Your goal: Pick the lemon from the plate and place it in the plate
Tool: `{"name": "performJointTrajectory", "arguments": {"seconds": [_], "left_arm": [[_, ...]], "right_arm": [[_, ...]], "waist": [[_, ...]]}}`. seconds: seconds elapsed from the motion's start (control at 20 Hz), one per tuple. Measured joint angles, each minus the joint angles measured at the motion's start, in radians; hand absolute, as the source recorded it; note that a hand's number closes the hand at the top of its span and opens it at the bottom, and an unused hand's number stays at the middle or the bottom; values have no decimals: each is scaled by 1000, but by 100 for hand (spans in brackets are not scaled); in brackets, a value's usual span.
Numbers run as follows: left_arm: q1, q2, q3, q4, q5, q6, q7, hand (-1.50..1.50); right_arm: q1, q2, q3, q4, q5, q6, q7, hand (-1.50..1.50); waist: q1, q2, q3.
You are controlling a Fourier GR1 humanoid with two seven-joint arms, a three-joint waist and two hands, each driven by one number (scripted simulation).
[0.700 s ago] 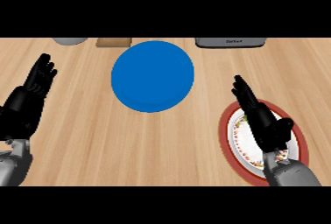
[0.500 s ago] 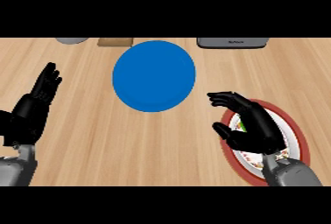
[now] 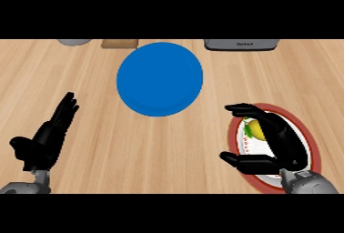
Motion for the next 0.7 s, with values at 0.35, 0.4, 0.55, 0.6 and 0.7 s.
{"name": "performJointTrajectory", "arguments": {"seconds": [0.35, 0.4, 0.55, 0.6, 0.7], "left_arm": [[-12, -37, 16, 124, -15, -33, -87, 0], [-11, -40, 21, 131, -16, -38, -95, 0], [-11, -40, 26, 137, -22, -53, -103, 0], [-10, -47, 25, 138, -25, -49, -105, 0], [-14, -38, 37, 132, -19, -55, -97, 0]], "right_arm": [[146, -58, -95, 62, 38, 27, -335, -150], [164, -69, -118, 46, 33, 28, -340, -150], [185, -107, -181, 63, 54, 16, -364, -150], [197, -128, -192, 57, 73, 11, -356, -150], [226, -175, -217, 26, 104, 6, -327, -150]], "waist": [[-5, 1, 1], [-5, 0, 1], [-3, 0, 0], [-4, -1, 0], [-6, -2, 0]]}}
